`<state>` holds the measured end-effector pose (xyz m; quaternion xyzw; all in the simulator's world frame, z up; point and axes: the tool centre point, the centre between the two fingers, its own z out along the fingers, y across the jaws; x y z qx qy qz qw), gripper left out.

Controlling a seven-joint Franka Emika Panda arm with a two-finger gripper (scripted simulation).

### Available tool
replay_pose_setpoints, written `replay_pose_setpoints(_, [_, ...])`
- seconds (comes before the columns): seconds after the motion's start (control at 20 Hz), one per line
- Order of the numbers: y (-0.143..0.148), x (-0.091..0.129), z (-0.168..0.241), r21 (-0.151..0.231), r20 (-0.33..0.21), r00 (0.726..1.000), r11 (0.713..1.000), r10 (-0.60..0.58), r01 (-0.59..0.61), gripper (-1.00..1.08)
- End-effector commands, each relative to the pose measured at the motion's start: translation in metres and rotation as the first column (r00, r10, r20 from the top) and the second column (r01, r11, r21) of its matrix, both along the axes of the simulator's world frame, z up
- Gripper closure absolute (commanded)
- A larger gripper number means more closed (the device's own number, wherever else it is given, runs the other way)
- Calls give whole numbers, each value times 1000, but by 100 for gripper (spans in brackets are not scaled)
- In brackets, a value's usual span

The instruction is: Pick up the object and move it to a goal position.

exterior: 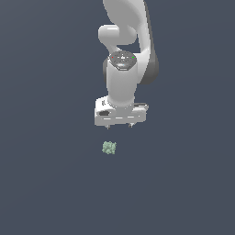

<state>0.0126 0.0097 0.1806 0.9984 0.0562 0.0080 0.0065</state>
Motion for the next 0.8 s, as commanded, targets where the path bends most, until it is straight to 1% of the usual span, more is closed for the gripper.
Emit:
replay_pose_setpoints(0.0, [-1,1,-2,-2,-1,1000,1000,31,-31,-92])
replay_pose_setpoints(0.2, [-4,3,-7,-4,-4,995,995,100,-100,-92])
replay_pose_setpoints(0.4, [-8,6,-14,-7,-9,982,982,188,-188,-92])
replay_pose_setpoints(0.55, [-11,8,-19,-9,-12,965,965,264,-264,-92])
replay_pose_setpoints(0.75, [-15,11,-27,-9,-17,931,931,364,-364,-92])
